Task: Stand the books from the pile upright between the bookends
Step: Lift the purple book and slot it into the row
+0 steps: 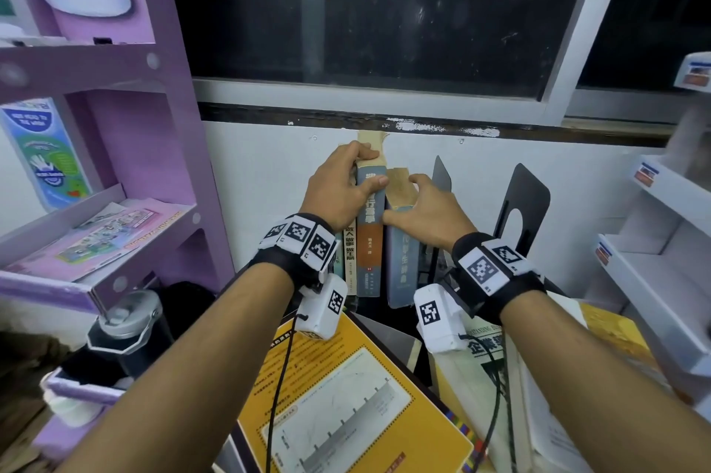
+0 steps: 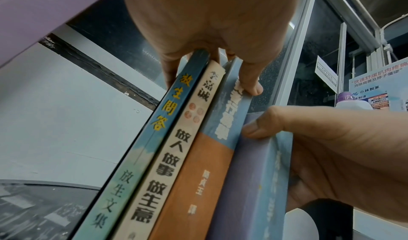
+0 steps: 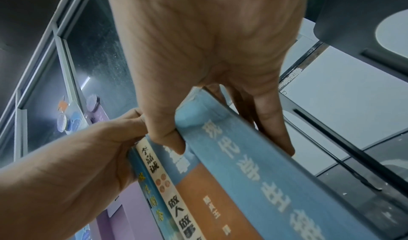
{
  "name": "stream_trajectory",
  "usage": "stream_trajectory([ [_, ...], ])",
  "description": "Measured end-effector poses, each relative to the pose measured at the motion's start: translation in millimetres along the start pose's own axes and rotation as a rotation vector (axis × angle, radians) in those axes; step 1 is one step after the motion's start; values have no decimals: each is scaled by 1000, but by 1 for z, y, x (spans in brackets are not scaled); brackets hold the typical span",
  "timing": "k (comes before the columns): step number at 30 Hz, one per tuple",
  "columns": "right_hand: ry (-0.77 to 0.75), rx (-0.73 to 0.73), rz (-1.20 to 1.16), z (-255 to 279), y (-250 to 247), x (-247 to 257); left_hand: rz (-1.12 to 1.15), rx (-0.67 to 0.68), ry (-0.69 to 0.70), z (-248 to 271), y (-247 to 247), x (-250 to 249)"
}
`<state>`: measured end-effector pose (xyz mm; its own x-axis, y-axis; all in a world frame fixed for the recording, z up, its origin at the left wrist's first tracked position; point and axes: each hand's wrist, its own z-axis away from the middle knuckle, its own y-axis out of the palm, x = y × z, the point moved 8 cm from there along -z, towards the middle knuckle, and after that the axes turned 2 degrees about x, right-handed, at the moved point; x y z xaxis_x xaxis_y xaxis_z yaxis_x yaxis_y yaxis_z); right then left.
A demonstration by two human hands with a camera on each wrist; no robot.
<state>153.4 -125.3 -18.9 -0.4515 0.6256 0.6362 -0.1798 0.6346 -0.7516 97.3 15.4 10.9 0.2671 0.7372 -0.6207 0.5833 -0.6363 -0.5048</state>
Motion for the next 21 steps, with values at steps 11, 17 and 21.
stream_trajectory([
  [11,-34,51,-16,0,10,-1,-11,14,7,1,0,0],
  [17,-86,5,-97,-4,14,-4,-9,17,10,0,1,0],
  [21,-90,23,-101,-5,15,-4,-11,18,10,0,1,1],
])
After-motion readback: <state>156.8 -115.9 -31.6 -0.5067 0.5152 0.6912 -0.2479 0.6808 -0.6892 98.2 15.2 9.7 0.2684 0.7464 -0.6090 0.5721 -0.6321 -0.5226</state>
